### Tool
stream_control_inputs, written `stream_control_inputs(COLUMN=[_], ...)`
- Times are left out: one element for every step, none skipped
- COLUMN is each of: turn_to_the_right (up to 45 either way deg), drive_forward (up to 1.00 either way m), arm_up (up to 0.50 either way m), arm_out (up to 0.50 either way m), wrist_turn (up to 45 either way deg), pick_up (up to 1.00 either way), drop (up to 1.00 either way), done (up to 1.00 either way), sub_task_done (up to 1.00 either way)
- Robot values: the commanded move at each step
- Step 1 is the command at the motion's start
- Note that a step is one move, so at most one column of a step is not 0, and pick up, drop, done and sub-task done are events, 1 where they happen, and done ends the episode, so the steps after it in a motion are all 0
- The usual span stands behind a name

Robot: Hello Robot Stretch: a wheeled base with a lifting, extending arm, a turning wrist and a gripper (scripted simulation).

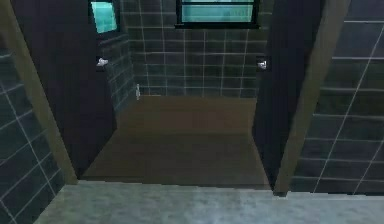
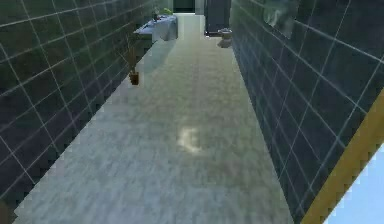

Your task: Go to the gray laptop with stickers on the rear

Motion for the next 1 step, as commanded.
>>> stream_control_inputs(turn_to_the_right=[0.0], drive_forward=[1.00], arm_up=[0.00], arm_out=[0.00], wrist_turn=[0.0], pick_up=[0.00], drop=[0.00], done=[0.00], sub_task_done=[0.00])
